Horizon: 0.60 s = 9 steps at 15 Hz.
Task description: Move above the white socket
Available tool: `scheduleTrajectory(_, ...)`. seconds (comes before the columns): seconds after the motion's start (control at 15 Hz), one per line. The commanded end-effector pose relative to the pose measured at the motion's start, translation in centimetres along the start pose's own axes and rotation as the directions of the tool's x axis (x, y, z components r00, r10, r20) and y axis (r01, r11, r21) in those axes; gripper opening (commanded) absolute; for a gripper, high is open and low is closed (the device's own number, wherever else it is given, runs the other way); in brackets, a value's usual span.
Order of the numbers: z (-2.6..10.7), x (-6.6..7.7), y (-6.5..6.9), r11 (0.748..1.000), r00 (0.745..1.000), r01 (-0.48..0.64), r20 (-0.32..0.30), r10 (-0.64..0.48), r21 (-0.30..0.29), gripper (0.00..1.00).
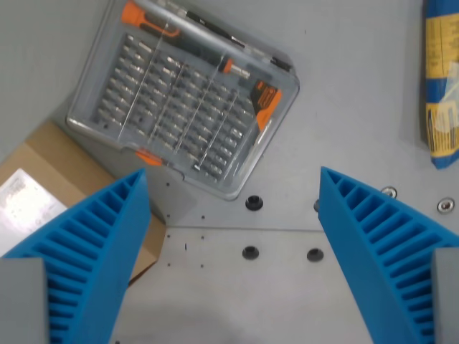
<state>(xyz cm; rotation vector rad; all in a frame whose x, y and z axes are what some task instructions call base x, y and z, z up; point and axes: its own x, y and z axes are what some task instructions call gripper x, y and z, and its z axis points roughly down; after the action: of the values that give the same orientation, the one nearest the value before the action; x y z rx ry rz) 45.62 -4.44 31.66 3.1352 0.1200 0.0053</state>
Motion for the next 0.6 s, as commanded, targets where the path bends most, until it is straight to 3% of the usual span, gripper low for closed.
scheduleTrajectory(0.07,0.4,1.3,-0.1,0.996,0.996,0.087,0.01,-0.087,-0.002,1.0)
scheduleTrajectory(0.6,2.7,3.9,-0.2,0.987,0.987,0.158,0.018,-0.158,-0.002,1.0)
